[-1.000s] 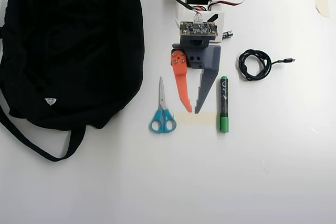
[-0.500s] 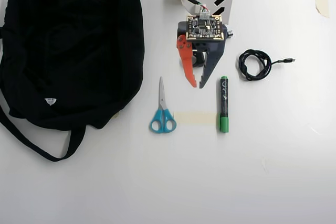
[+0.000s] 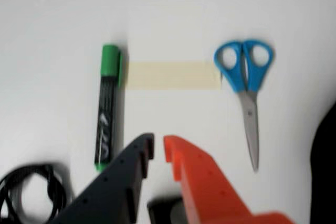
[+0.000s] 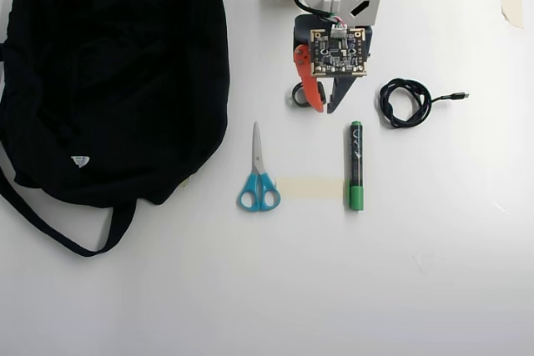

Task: Put the green marker into the black bag

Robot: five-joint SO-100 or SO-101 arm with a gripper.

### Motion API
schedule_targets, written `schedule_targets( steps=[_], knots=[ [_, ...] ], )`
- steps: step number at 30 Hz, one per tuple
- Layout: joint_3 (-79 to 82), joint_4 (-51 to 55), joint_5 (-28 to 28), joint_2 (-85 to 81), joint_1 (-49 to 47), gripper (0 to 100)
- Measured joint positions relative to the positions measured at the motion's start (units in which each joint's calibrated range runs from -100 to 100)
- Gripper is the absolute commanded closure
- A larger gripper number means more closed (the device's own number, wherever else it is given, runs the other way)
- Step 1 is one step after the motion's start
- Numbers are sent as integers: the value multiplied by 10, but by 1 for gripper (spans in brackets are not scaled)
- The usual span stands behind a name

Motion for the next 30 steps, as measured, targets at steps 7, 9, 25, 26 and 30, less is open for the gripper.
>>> schedule_targets(
  steps=[7,9,25,26,30],
  knots=[
    [0,47,1,0,-1,98],
    [0,57,1,0,-1,98],
    [0,116,1,0,-1,98],
    [0,116,1,0,-1,98],
    [0,116,1,0,-1,98]
  ],
)
